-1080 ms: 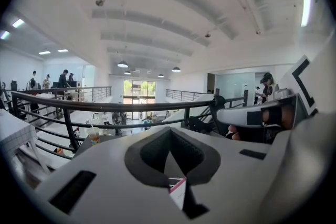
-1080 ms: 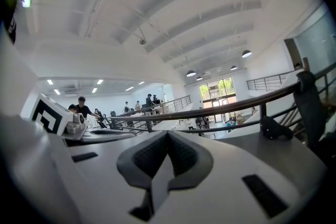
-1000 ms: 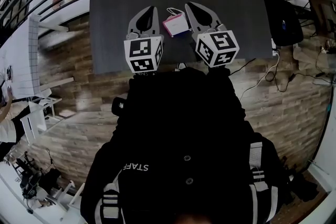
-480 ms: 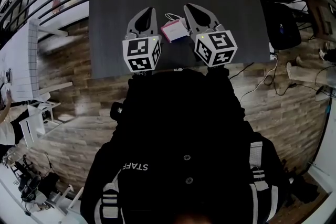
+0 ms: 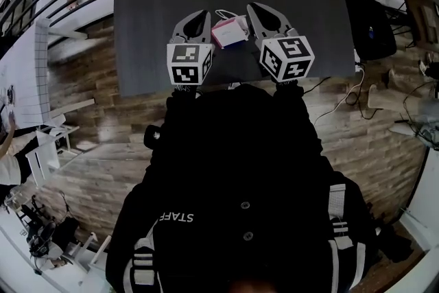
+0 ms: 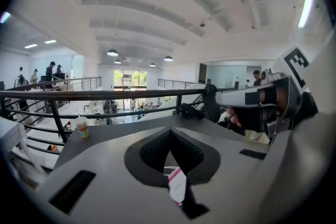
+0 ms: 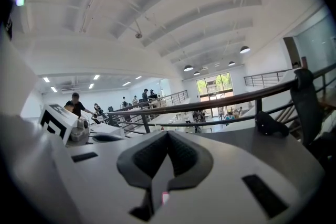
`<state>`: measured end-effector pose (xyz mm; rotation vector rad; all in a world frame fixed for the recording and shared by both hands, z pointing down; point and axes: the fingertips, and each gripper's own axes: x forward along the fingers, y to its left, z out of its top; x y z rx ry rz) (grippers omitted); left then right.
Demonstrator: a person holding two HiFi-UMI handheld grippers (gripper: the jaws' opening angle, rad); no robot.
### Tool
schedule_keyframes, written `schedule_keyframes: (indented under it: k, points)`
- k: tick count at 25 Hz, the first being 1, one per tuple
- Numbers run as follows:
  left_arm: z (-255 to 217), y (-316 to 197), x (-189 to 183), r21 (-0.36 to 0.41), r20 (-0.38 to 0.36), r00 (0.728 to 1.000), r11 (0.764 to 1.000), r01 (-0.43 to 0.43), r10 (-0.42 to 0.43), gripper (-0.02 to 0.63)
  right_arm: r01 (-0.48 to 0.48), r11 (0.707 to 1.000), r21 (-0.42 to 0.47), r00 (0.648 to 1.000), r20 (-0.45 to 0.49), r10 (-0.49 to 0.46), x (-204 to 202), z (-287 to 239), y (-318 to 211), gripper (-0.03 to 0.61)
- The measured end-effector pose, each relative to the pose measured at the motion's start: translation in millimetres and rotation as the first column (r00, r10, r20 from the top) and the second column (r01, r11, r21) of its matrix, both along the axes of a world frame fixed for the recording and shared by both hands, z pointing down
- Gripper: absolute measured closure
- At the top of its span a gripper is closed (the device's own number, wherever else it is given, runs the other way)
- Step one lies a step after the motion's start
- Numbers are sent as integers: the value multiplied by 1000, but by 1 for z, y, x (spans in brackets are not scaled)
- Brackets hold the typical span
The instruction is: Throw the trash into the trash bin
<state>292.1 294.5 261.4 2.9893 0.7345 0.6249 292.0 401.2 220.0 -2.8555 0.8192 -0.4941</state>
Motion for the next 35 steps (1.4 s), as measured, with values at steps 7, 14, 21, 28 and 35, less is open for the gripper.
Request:
schedule_keyframes:
  k: [7, 14, 21, 28, 35]
  points:
    - [55, 30, -4, 40, 122, 976, 982, -186, 180, 614, -18, 1000, -12, 997, 80, 19, 7, 29, 22, 563]
    - [104, 47, 2, 56, 208, 944, 961, -272, 255, 612, -4, 1000, -18, 985, 172, 7, 11, 66, 34, 563]
    - [151, 63, 16, 59, 299, 884, 917, -393, 360, 489, 7, 1000, -14, 971, 239, -4, 18, 98, 42, 563]
    - [194, 80, 21, 56, 377, 801, 852, -520, 464, 387, 13, 1000, -11, 956, 294, -9, 20, 126, 47, 563]
    - [225, 84, 19, 56, 425, 773, 839, -541, 471, 385, 24, 1000, -19, 932, 362, -16, 18, 156, 46, 563]
